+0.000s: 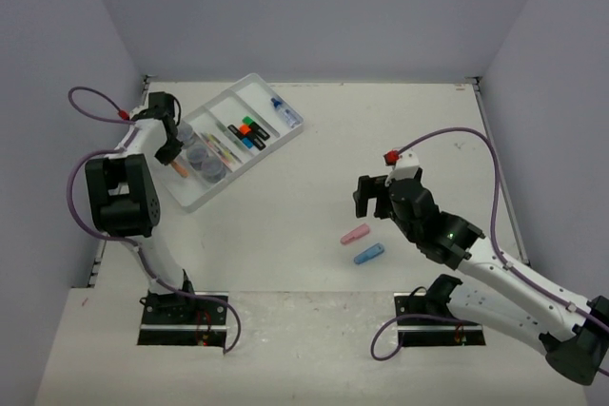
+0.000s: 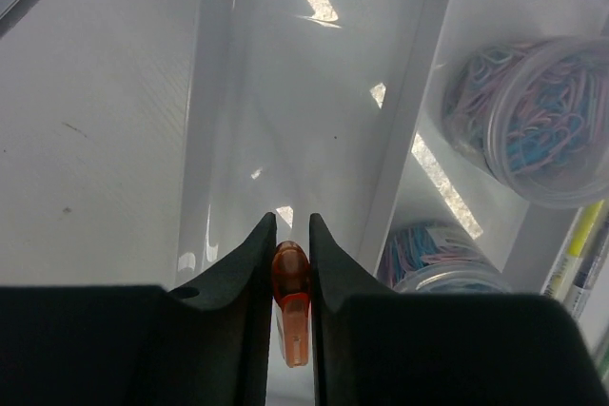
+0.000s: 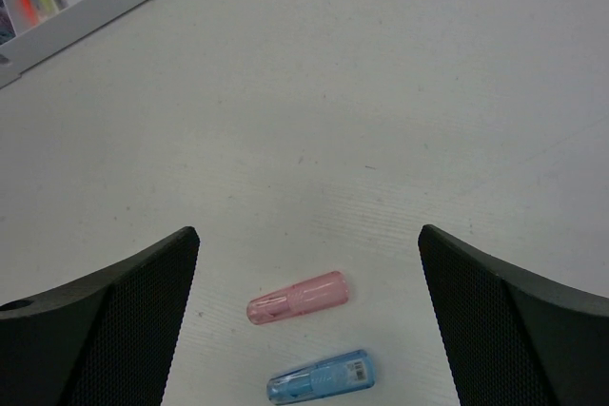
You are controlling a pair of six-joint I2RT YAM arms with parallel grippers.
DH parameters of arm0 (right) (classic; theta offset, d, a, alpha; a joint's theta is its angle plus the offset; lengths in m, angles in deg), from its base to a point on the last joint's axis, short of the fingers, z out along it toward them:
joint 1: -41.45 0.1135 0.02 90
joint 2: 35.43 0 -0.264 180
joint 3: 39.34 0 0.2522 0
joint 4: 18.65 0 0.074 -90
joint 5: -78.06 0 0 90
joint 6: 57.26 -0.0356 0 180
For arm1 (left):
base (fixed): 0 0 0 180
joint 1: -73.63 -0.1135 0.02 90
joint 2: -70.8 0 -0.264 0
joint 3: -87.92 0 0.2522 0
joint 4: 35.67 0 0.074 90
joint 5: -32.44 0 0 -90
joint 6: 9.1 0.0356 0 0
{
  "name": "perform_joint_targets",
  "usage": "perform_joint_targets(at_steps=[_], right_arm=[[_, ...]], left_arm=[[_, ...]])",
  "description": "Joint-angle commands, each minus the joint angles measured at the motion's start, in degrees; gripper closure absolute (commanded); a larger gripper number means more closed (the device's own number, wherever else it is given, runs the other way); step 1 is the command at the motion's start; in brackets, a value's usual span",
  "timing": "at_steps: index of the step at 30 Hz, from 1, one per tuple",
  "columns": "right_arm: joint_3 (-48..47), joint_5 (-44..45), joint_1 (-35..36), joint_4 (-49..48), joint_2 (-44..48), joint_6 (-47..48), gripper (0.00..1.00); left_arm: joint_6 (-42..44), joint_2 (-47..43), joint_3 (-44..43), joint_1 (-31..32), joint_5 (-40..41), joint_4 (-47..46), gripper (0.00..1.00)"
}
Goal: Sort the stationery into containers
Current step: Place the stationery in the storage box, then pick up the stationery from the center of the board.
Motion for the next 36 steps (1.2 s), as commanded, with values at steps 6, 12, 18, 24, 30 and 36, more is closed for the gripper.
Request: perform_joint_targets(at_steps=[6, 12, 18, 24, 30, 36], right_arm=[[0.7, -1.2, -0.8, -3.2, -1.0, 1.2, 0.1], [-1.7, -5.0, -2.5, -0.9, -8.1, 1.4, 0.13], [-4.5, -3.6, -3.0, 11.2, -17.7, -7.7, 0.01], [-1.3, -1.3, -2.8, 17.2, -16.9, -27.4, 0.01], [-2.0, 2.3, -1.1, 25.1, -8.9, -35.8, 0.01], [3.8, -0.6, -0.6, 15.5, 2.2, -47.2, 0.01]], left_arm=[[-2.1, -4.9, 0.0, -1.7, 2.4, 0.9, 0.15], [1.2, -16.4, 0.8, -1.8, -11.5, 0.0, 0.04], [8.7, -49.7, 11.2, -1.3, -28.6, -5.6, 0.0], [15.3, -69.1, 22.5, -1.3, -30.2, -5.0, 0.0], [19.1, -71.7, 28.2, 0.9, -28.6, -3.7, 0.0], [19.3, -72.6, 31.5, 1.2, -28.4, -5.7, 0.0]])
